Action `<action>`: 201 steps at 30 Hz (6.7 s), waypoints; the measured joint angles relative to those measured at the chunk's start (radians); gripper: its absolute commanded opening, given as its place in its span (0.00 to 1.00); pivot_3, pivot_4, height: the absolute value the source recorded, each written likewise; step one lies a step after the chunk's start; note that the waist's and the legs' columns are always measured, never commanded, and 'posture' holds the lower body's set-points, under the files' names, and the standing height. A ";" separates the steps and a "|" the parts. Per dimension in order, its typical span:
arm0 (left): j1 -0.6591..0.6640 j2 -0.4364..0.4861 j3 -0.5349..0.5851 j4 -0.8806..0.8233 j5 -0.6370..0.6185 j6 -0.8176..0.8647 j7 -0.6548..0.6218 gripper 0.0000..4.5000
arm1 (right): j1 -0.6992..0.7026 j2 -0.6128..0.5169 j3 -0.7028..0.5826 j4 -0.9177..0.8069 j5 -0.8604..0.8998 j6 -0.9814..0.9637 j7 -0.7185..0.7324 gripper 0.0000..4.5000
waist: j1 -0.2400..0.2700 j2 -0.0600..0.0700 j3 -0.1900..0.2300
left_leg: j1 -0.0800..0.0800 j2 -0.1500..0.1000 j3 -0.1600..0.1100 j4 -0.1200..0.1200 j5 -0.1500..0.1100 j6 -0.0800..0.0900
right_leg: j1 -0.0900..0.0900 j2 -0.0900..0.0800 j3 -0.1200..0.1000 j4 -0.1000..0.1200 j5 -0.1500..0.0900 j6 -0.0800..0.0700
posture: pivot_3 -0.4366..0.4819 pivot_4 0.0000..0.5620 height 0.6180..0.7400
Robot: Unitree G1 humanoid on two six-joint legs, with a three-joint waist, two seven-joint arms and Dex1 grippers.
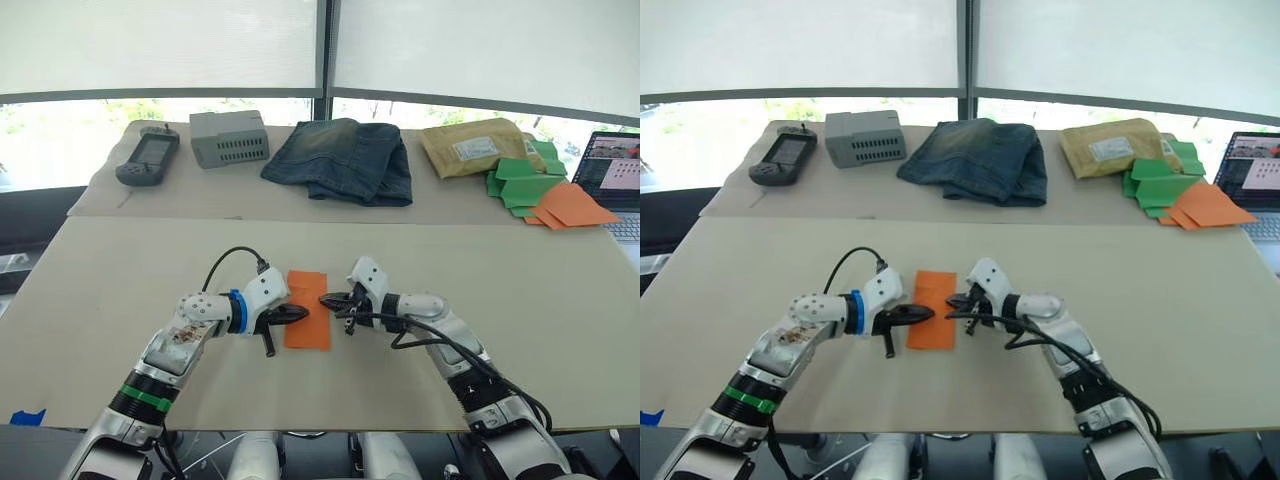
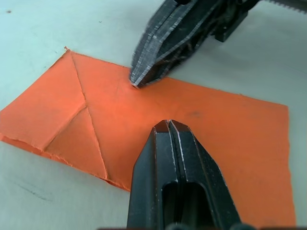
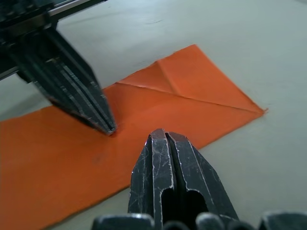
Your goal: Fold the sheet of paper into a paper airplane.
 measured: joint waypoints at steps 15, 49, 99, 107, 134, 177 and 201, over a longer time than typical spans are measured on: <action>0.004 0.001 -0.002 -0.023 -0.001 0.033 -0.021 0.00 | 0.174 -0.164 0.092 -0.349 0.075 0.201 0.135 0.01 | 0.003 -0.001 -0.001 | 0.001 0.000 0.000 -0.002 -0.003 -0.002 | 0.001 0.000 -0.001 -0.001 -0.004 0.000 | 0.48 0.27 0.80; 0.100 0.056 0.312 -0.156 -0.328 0.271 0.036 0.00 | -0.007 -0.246 -0.063 -0.388 0.201 0.348 0.069 0.01 | 0.011 -0.003 0.003 | -0.016 -0.001 -0.002 0.000 -0.005 -0.001 | -0.012 0.000 -0.002 -0.003 0.003 0.004 | 0.48 0.27 0.80; -0.069 -0.118 -0.035 0.052 -0.041 0.066 -0.017 0.00 | 0.019 -0.280 0.056 -0.307 0.050 0.256 -0.081 0.01 | 0.008 -0.003 0.003 | -0.014 -0.001 -0.004 0.004 -0.004 0.000 | -0.010 0.001 -0.001 0.000 0.003 0.006 | 0.48 0.27 0.80; 0.001 -0.095 0.027 -0.031 -0.061 0.126 0.025 0.00 | 0.005 -0.250 0.069 -0.268 0.008 0.215 -0.054 0.01 | -0.003 -0.003 0.003 | -0.011 -0.001 -0.004 0.004 -0.003 0.000 | -0.008 0.001 -0.001 0.000 0.002 0.006 | 0.48 0.27 0.80; -0.071 -0.115 -0.079 0.011 0.011 0.080 0.043 0.00 | 0.010 -0.142 -0.230 -0.412 0.096 0.482 -0.215 0.50 | 0.011 -0.003 0.003 | -0.010 -0.002 -0.003 0.003 -0.001 0.001 | -0.008 0.001 0.001 0.000 0.002 0.002 | 0.48 0.27 0.80; -0.065 -0.118 -0.061 0.020 0.002 0.087 0.056 0.00 | 0.116 -0.264 0.099 -0.361 -0.211 -0.141 -0.188 0.01 | 0.001 -0.003 0.003 | -0.010 -0.003 -0.002 0.003 0.000 0.002 | -0.007 0.001 0.001 -0.001 0.002 0.003 | 0.48 0.27 0.80; -0.125 -0.186 0.098 0.088 -0.117 0.155 0.090 0.00 | 0.111 -0.186 0.125 -0.163 -0.468 -0.404 -0.285 0.01 | -0.004 -0.004 0.003 | -0.009 -0.002 -0.002 0.003 0.000 0.002 | -0.007 0.002 0.001 0.000 0.002 0.002 | 0.48 0.27 0.80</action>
